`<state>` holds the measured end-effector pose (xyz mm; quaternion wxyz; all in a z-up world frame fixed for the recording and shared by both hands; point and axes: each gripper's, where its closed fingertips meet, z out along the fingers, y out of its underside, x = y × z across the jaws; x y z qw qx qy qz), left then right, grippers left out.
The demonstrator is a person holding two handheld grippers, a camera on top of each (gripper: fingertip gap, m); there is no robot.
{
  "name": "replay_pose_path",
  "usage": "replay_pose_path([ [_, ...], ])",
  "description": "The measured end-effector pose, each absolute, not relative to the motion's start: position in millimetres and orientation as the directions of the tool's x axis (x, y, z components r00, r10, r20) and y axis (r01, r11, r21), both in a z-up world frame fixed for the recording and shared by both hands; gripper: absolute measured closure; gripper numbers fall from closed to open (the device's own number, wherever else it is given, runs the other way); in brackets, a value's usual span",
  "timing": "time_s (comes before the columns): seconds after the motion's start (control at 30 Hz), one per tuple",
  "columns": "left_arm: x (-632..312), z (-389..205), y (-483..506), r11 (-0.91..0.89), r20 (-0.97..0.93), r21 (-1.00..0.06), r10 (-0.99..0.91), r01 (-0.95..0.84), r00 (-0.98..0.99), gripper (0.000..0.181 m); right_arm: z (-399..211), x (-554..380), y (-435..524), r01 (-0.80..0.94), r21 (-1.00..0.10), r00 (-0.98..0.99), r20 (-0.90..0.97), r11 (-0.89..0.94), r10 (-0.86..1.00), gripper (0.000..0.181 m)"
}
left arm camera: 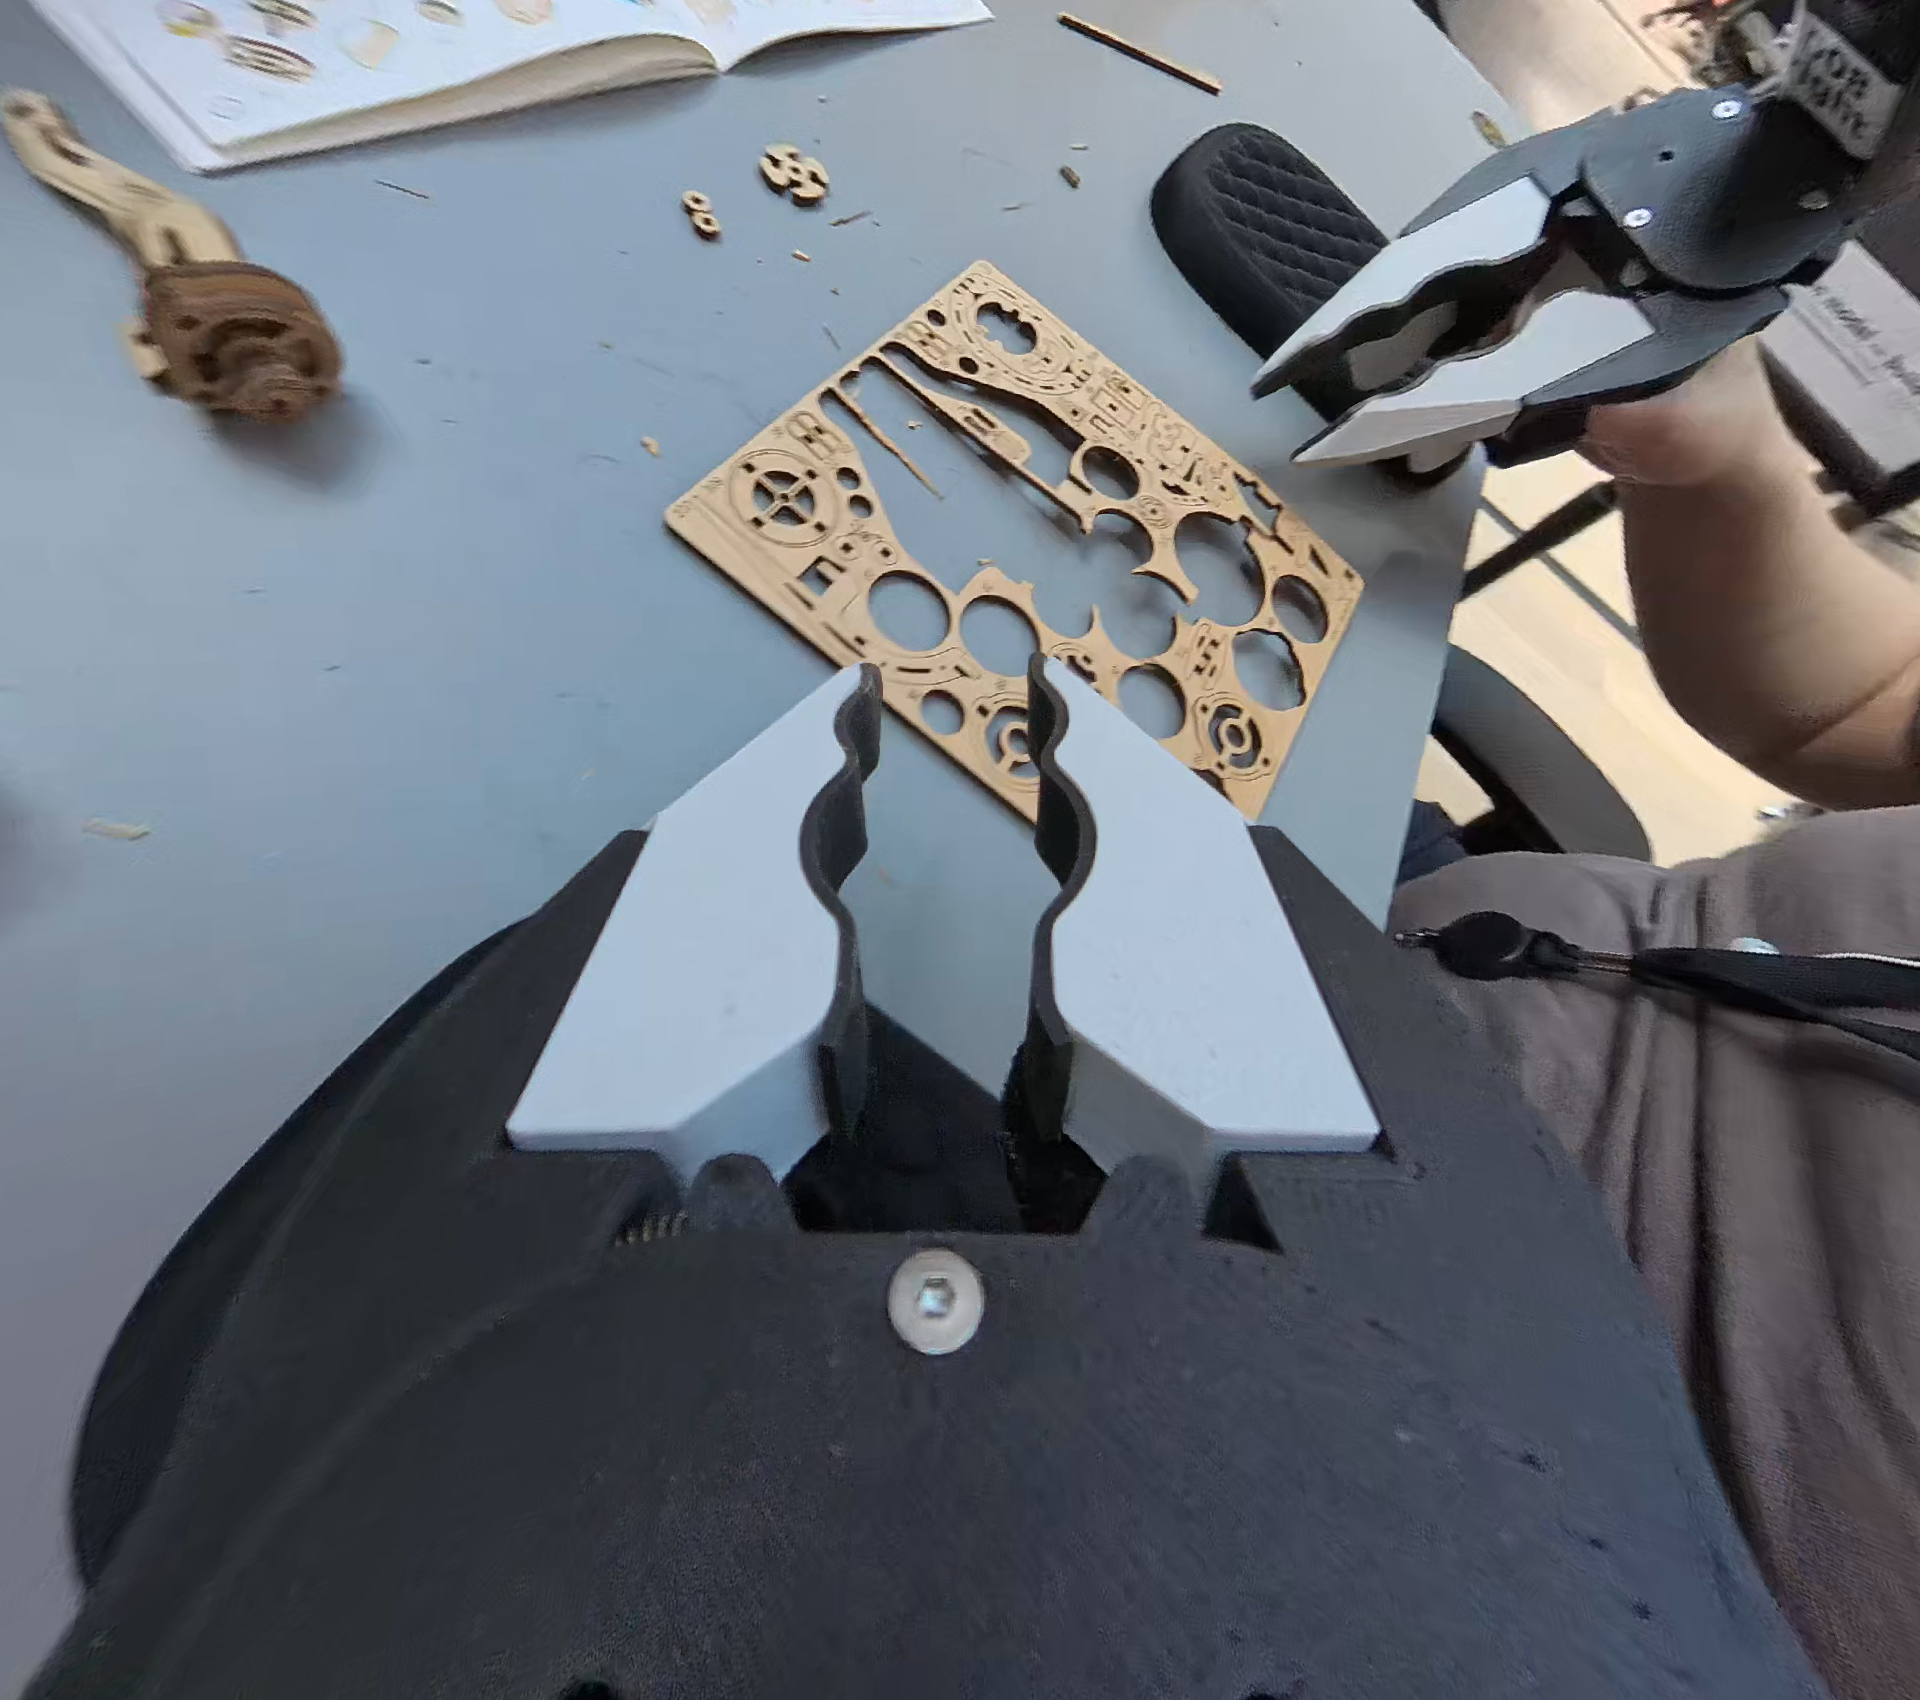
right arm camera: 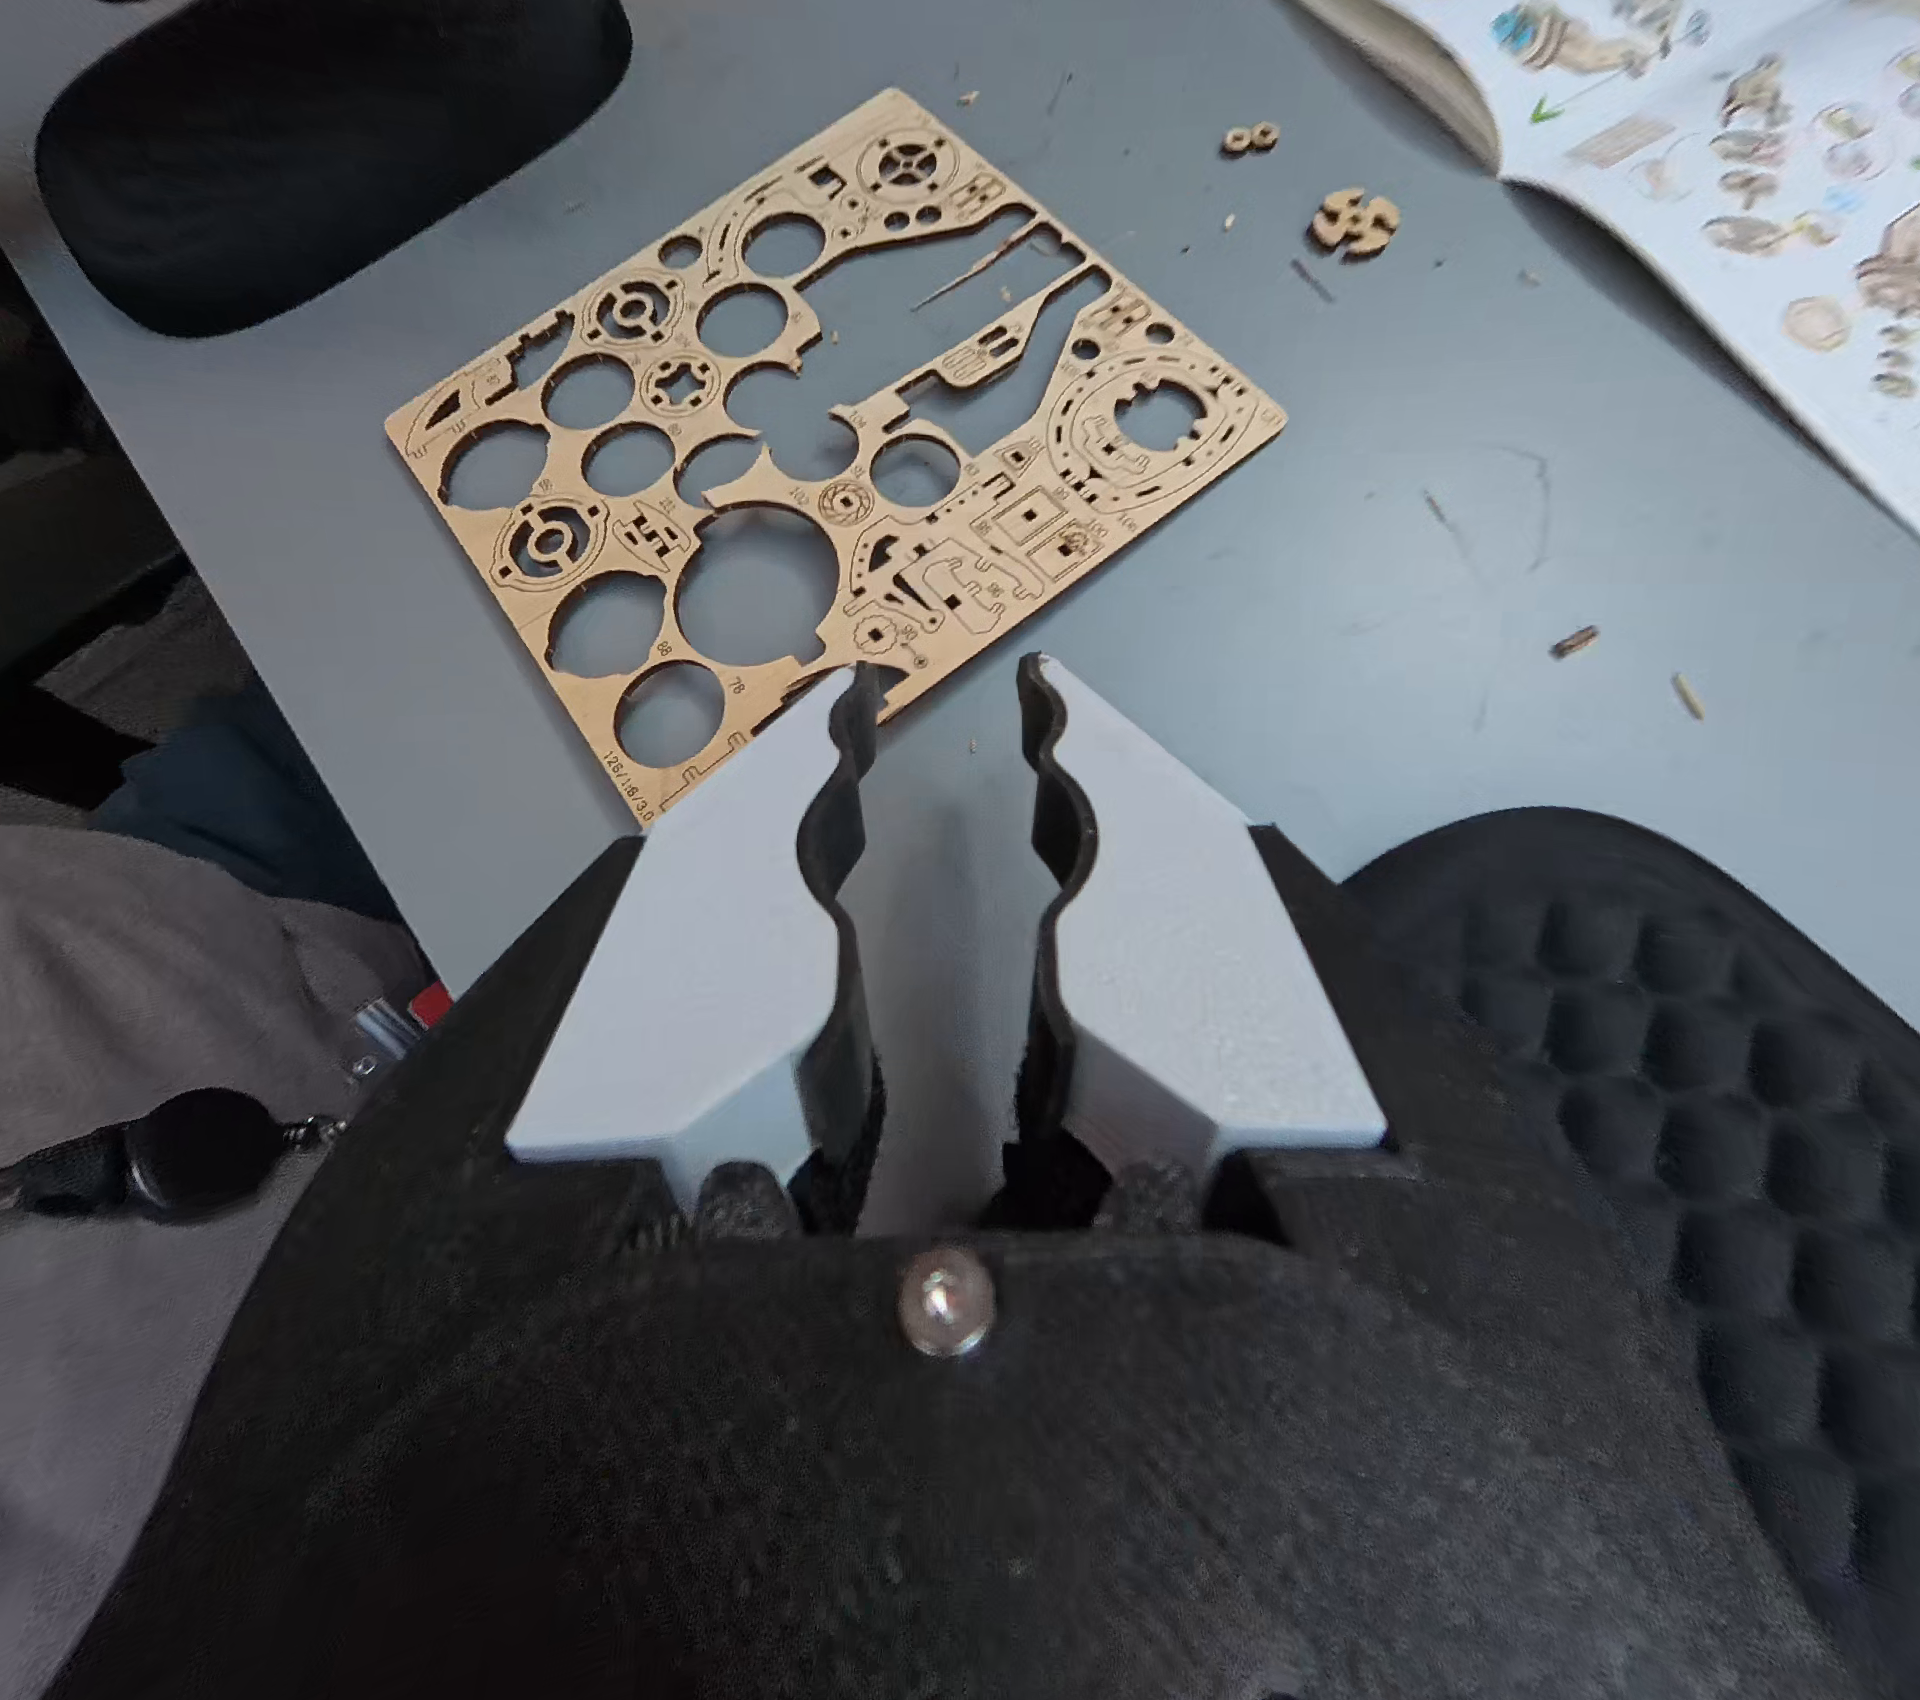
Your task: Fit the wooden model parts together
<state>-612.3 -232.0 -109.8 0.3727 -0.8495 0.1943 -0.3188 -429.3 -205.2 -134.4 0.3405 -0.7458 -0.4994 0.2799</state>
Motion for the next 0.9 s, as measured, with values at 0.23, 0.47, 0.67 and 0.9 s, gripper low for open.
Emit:
replay_pose_path([
  [0.23, -728.2, -54.9, -261.7, -0.376, 0.049, -0.922, -0.357, -0.095, 0.933, 0.147, -62.8, -394.8, -169.5, 0.203, -0.972, 0.507, 0.205, 0.115, 0.837, 0.124],
  [0.47, -807.9, -15.2, -274.9, -0.391, 0.073, -0.920, -0.243, -0.029, 0.967, 0.134, -38.9, -386.9, -157.9, 0.050, -0.979, 0.583, 0.189, 0.197, 0.790, 0.140],
  [0.67, -863.4, 16.5, -262.3, -0.396, -0.017, -0.915, -0.154, -0.078, 0.988, 0.129, -33.1, -380.9, -153.1, 0.060, -0.965, 0.645, 0.232, 0.255, 0.728, 0.142],
  [0.9, -875.4, 40.6, -250.8, -0.349, -0.023, -0.934, -0.157, -0.077, 0.987, 0.128, -20.2, -372.5, -147.1, 0.075, -0.929, 0.722, 0.301, 0.362, 0.623, 0.127],
])
